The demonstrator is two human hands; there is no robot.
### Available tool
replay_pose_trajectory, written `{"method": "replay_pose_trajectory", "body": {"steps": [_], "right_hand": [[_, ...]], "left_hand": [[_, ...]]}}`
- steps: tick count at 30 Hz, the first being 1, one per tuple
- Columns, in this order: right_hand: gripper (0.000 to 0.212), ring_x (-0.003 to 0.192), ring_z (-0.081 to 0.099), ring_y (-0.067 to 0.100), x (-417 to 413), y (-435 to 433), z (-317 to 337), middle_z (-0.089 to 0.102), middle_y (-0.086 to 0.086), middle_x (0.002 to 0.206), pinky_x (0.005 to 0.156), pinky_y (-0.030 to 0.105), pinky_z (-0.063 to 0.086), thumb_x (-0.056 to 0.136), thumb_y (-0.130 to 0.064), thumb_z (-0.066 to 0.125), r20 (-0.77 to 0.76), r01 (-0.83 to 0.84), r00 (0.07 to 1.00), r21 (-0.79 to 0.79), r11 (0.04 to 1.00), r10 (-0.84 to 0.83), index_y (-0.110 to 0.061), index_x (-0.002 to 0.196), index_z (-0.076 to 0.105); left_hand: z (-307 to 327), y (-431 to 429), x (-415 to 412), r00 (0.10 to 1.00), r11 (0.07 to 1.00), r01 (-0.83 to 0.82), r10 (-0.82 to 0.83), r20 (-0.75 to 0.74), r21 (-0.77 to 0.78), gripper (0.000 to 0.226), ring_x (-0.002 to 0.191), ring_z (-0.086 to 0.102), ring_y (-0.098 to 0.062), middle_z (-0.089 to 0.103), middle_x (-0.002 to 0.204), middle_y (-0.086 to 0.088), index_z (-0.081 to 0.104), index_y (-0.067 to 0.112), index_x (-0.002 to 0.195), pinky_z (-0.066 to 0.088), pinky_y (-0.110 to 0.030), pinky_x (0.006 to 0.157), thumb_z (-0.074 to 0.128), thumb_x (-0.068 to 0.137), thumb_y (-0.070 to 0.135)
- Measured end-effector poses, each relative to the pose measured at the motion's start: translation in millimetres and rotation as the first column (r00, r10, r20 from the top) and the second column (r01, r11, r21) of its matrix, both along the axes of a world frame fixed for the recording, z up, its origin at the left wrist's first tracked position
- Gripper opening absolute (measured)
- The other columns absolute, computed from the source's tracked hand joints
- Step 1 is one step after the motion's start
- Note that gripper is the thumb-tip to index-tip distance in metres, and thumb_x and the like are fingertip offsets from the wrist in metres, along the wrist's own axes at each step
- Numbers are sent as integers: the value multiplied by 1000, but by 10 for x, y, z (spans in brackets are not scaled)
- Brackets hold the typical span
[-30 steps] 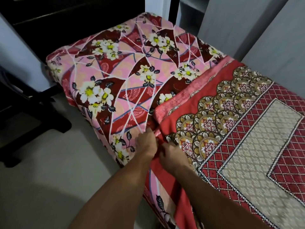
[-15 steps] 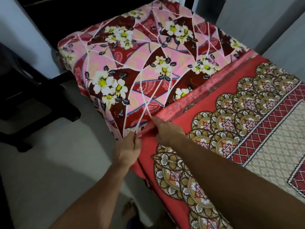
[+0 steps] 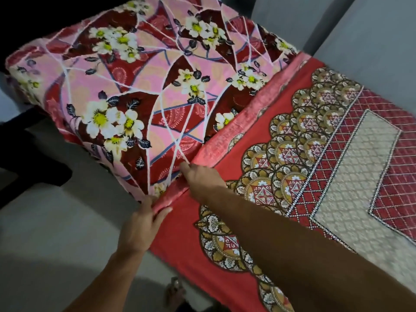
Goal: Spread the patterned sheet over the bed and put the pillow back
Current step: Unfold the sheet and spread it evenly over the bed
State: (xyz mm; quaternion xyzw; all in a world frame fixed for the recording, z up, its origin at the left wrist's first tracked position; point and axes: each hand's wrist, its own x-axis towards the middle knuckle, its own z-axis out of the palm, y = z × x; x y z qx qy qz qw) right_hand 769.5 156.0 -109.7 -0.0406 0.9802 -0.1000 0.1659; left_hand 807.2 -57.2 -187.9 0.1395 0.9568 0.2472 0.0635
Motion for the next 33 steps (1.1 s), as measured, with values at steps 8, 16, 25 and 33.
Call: {"method": "replay_pose_trajectory", "body": {"steps": [8, 16, 25, 33], "right_hand": [[53, 125, 46, 31, 316, 97, -197, 42, 10, 144, 94, 47, 48, 93, -24, 56, -51, 7, 999, 83, 997, -3, -20, 144, 42], [44, 93, 70, 35, 355, 40, -136, 67, 12, 108, 70, 42, 50, 106, -10, 39, 5, 116, 993, 62, 991, -116, -21, 148, 34], [33, 92, 69, 43, 433, -108, -340, 67, 23, 115, 77, 49, 53, 101, -7, 41, 28, 290, 957, -160, 943, -289, 0, 131, 54], [33, 93, 56, 22, 1245, 990, -350, 61, 6, 110, 84, 41, 52, 93, -27, 48, -349, 531, 728, -256, 808, -590, -14, 121, 59]], "left_hand": [[-57, -75, -150, 999, 984, -40, 36, -27, -174, 36, 72, 64, -36, 64, 85, -7, 54, 19, 101, 50, -40, 57, 52, 92, 54], [262, 205, -713, 953, 990, -110, 129, -273, 83, 36, 96, 54, -39, 55, 104, -19, 56, 6, 111, 45, -48, 75, 45, 93, 35], [558, 1349, -882, 914, 954, 256, -188, -359, 153, 36, 103, 56, -38, 61, 110, -18, 59, 6, 116, 45, -50, 87, 50, 92, 30], [622, 2215, -461, 831, 825, 536, -476, -287, 181, 51, 140, 40, -22, 48, 149, -7, 50, 12, 143, 32, -39, 117, 38, 103, 42]]}}
